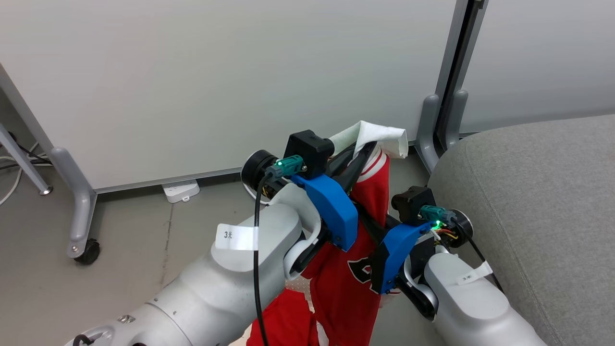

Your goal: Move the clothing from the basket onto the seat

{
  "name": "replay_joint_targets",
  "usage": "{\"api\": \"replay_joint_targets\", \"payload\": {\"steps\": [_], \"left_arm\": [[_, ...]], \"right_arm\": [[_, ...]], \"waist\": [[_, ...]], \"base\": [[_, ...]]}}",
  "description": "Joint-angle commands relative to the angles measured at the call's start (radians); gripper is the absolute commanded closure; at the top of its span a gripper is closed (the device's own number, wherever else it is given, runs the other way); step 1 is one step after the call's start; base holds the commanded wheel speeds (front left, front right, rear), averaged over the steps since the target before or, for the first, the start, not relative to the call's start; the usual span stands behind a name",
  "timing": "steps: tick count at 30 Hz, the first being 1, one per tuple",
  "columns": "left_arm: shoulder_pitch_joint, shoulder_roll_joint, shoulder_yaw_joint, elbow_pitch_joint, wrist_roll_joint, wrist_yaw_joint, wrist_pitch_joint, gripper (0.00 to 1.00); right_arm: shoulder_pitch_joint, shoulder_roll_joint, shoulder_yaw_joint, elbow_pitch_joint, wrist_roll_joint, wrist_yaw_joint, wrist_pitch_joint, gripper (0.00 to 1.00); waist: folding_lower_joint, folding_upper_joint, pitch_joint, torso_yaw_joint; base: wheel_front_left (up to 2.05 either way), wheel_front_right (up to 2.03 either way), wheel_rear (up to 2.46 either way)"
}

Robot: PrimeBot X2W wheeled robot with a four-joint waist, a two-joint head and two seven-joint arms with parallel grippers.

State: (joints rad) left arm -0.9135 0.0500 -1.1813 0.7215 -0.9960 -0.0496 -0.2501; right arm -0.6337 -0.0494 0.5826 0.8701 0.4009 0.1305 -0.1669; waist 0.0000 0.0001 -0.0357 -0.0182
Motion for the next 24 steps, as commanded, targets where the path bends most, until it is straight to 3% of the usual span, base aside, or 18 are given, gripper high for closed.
{"api": "replay_joint_targets", "payload": {"steps": [1, 3, 4, 6, 7, 12, 19, 24], "left_arm": [[-0.014, 0.001, -0.005, 0.003, -0.005, 0.002, -0.007, 1.0], [-0.017, 0.001, -0.005, 0.005, -0.005, 0.003, -0.009, 1.0], [-0.018, 0.001, -0.004, 0.006, -0.005, 0.003, -0.01, 0.94], [-0.018, 0.001, -0.004, 0.008, -0.005, 0.005, -0.012, 0.51], [-0.018, 0.001, -0.003, 0.008, 0.0, 0.002, -0.012, 0.0], [0.055, 0.04, 0.041, -0.037, 0.076, -0.038, -0.015, 0.0], [0.308, 0.136, 0.256, -0.203, 0.272, -0.054, -0.015, 0.0], [0.484, 0.166, 0.419, -0.29, 0.387, -0.063, -0.016, 0.0]], "right_arm": [[-0.018, -0.002, 0.002, 0.005, 0.006, 0.0, -0.004, 1.0], [-0.019, -0.002, 0.003, 0.01, 0.005, 0.0, -0.008, 1.0], [-0.02, -0.002, 0.004, 0.012, 0.006, 0.0, -0.009, 1.0], [-0.021, -0.002, 0.006, 0.013, 0.011, 0.0, -0.011, 1.0], [-0.021, -0.002, 0.008, 0.013, 0.014, 0.0, -0.013, 1.0], [-0.028, -0.002, 0.001, -0.001, 0.032, 0.0, -0.026, 1.0], [-0.027, -0.002, -0.016, -0.009, 0.019, 0.0, -0.039, 1.0], [-0.022, -0.002, -0.05, -0.005, -0.003, 0.0, -0.047, 1.0]], "waist": [[0.0, -0.0001, 0.0, 0.0], [0.0, -0.0001, 0.001, 0.0], [0.0, -0.0001, 0.001, 0.0], [0.0, -0.0001, 0.003, -0.001], [0.0, -0.0001, 0.003, -0.002], [0.0, -0.0001, 0.009, -0.004], [0.0, -0.0001, 0.024, -0.013], [0.0, -0.0001, 0.035, -0.014]], "base": [[0.0, 0.0, 0.0], [0.0, 0.0, 0.0], [0.0, 0.0, 0.0], [0.0, 0.0, 0.0], [0.0, 0.0, 0.0], [0.0, 0.0, 0.0], [0.0, 0.0, 0.0], [0.0, 0.0, 0.0]]}}
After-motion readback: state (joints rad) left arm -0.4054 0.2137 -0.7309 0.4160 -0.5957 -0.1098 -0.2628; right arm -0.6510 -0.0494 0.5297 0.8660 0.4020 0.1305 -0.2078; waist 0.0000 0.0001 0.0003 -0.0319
